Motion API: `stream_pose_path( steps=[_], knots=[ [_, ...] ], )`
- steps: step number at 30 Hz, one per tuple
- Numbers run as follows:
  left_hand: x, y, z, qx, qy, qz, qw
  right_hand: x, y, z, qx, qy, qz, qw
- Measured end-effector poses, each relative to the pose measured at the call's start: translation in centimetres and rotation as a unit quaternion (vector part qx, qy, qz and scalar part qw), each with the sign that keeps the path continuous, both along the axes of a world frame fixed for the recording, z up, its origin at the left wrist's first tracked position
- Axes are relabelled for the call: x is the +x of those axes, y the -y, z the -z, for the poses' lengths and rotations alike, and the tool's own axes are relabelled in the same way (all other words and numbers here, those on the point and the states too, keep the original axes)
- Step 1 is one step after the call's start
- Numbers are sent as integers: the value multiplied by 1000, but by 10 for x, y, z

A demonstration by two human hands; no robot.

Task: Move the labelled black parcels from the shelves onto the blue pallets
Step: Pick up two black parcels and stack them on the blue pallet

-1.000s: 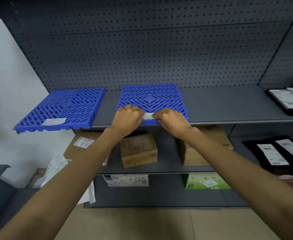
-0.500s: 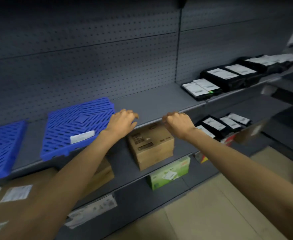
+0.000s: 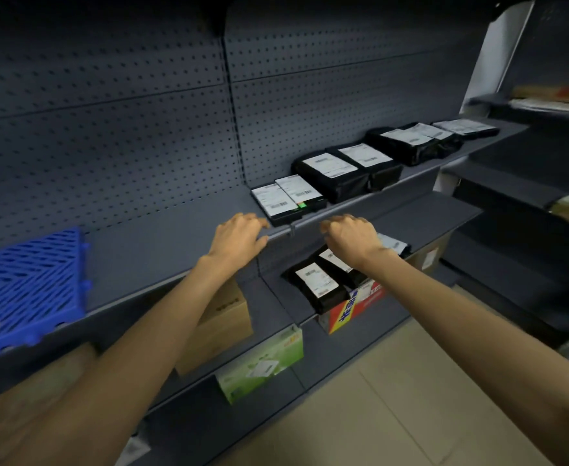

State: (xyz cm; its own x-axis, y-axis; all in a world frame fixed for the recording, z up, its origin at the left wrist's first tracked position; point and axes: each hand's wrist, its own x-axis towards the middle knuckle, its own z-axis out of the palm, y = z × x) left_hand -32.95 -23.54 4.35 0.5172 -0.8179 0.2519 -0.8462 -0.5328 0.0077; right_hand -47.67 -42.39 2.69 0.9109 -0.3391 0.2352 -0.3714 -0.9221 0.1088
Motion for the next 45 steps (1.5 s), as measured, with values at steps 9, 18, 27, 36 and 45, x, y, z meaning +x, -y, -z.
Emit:
stream_pose_path(
  steps=[9, 18, 27, 36, 45],
  knots=[
    [-12, 90, 22, -39, -51, -63, 996, 10, 80, 9, 43, -2, -39, 998],
    [41, 169, 13, -49, -48, -80, 994, 67, 154, -9, 54, 19, -59, 997],
    [56, 278, 3, -78, -60, -77, 992, 96, 254, -16, 71, 9, 45, 996],
    [49, 341, 11, -27, -46, -166, 985, 116, 305, -1, 111, -10, 63, 992],
    [18, 407, 30, -42, -152, -317, 935, 107, 371, 8, 134, -54, -19, 989]
  ],
)
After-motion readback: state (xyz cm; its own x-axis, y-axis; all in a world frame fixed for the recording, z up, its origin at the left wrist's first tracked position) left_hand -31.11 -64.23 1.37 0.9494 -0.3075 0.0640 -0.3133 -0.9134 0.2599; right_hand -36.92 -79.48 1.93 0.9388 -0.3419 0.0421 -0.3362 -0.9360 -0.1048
